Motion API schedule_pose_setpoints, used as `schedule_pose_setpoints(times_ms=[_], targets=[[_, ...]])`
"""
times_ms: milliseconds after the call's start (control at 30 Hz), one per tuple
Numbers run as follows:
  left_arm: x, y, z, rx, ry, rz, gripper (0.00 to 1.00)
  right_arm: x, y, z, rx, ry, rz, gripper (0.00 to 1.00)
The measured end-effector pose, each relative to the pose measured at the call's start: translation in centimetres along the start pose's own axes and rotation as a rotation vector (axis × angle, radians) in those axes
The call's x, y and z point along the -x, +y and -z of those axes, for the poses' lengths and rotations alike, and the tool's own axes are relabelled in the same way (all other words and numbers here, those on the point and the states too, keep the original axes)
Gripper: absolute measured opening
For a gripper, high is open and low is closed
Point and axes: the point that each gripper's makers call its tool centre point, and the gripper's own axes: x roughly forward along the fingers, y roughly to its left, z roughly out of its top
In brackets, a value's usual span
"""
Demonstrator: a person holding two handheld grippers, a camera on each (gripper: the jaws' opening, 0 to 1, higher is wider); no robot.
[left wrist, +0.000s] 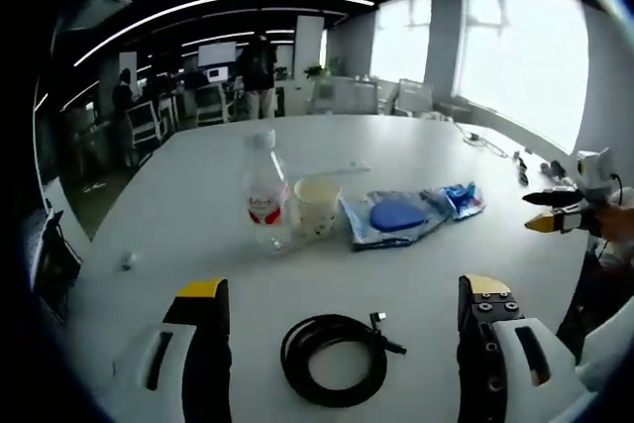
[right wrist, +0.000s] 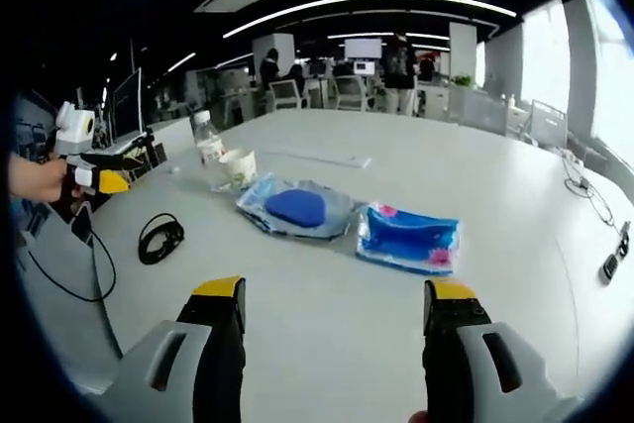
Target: Arrange the tabletop items into an orderly group along one side of the table until the central work area is clear of visible clutter.
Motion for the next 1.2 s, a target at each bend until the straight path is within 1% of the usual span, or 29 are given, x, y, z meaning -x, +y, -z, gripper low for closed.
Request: schedule_pose_setpoints(times_ms=[333,433,533,567,600,633,700,767,800,1000,1200], targets=[[1.6,3.4,2.1,0.004,0.020,-0.014,0.92,-0.4,-0.4,0.2,0.023,0.022,0.003,0.71],[1.9,4.2,2.6,-0.001,0.030,-0.014,0.91,-0.5,-0.2,0.2,0.021,0.023,0.006,0.71],[2.2,4.5,3.1,0.003,0.042,-0.013,0.91,-0.9,0.3,0.2,0.024,0.026,0.004,0.71],[2.2,4.6,3.4,0.001,0.049,-0.010,0.91,-1.1,0.5,0.2,0.023,0.026,0.001,0.71],[2.2,5.1,3.8,-0.005,0.065,-0.015,0.90,-1.3,0.7,0.2,0.022,0.027,-0.003,0.71],[2.2,5.4,4.1,-0.006,0.073,-0.022,0.89,-1.5,1.0,0.1,0.024,0.029,-0.007,0.71],[2.2,5.7,4.3,0.012,0.069,-0.021,0.89,-2.0,1.6,0.1,0.028,0.033,-0.016,0.71],[2.2,5.7,4.7,0.015,0.074,-0.014,0.89,-2.3,2.0,0.1,0.028,0.032,-0.024,0.70],[2.5,5.4,4.7,0.010,0.077,-0.013,0.89,-2.6,2.4,0.1,0.031,0.034,-0.032,0.70],[2.7,5.7,5.4,0.029,0.086,-0.018,0.88,-4.0,4.4,-0.2,0.035,0.037,-0.064,0.70],[2.7,5.7,6.4,0.037,0.103,-0.008,0.86,-5.5,7.1,-0.6,0.045,0.035,-0.109,0.70]])
